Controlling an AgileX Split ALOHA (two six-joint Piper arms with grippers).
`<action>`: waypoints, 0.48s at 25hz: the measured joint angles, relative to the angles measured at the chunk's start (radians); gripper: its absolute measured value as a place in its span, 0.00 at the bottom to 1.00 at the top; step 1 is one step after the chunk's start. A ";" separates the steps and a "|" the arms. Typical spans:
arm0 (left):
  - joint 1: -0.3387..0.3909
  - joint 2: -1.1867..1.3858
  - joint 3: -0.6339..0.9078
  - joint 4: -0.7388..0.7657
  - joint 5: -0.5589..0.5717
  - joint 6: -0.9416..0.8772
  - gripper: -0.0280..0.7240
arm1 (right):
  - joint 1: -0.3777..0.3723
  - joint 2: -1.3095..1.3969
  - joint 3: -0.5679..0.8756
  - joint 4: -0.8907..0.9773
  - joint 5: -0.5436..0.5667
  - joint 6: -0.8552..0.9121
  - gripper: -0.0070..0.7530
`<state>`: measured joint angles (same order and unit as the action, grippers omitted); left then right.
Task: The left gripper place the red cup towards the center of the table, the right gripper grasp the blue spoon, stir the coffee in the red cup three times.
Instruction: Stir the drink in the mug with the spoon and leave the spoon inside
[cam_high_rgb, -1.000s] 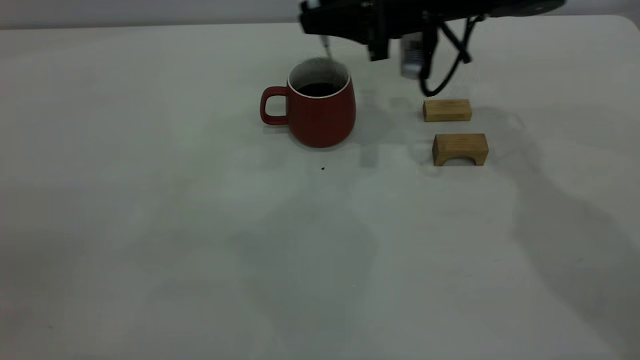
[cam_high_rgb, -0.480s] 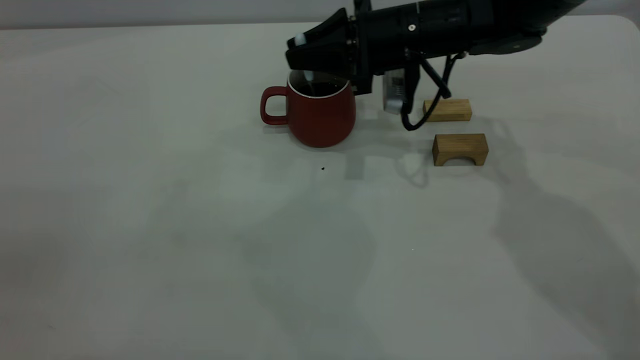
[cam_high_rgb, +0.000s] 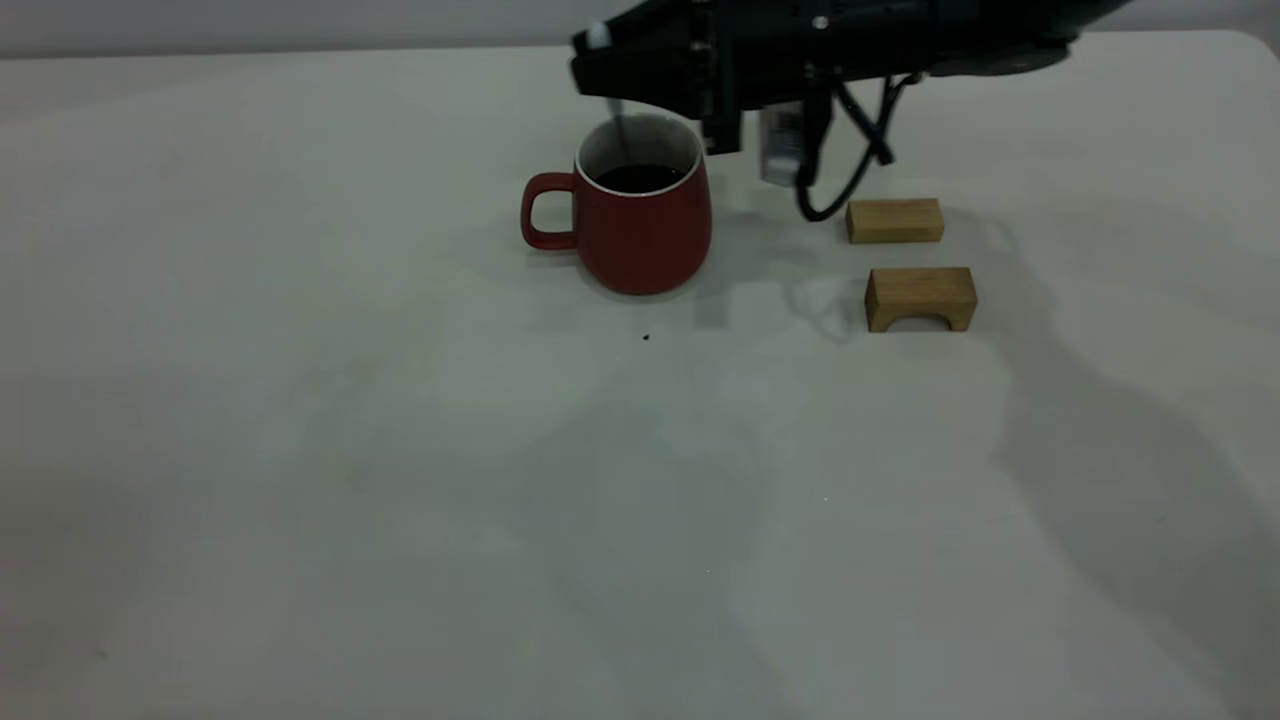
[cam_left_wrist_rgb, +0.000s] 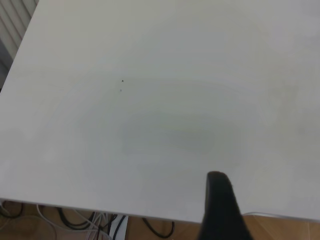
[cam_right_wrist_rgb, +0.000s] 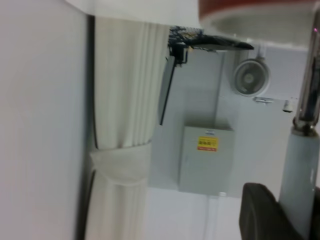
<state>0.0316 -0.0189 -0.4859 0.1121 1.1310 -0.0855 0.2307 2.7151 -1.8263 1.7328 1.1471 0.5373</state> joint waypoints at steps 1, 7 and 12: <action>0.000 0.000 0.000 0.000 0.000 0.000 0.78 | -0.010 -0.009 0.026 -0.001 0.000 0.000 0.19; 0.000 0.000 0.000 0.000 0.000 0.000 0.78 | 0.006 -0.046 0.108 0.023 -0.001 0.000 0.19; 0.000 0.000 0.000 0.000 0.000 0.000 0.78 | 0.060 -0.008 0.003 0.022 0.002 0.000 0.19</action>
<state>0.0316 -0.0189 -0.4859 0.1121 1.1310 -0.0855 0.2908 2.7074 -1.8232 1.7549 1.1494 0.5373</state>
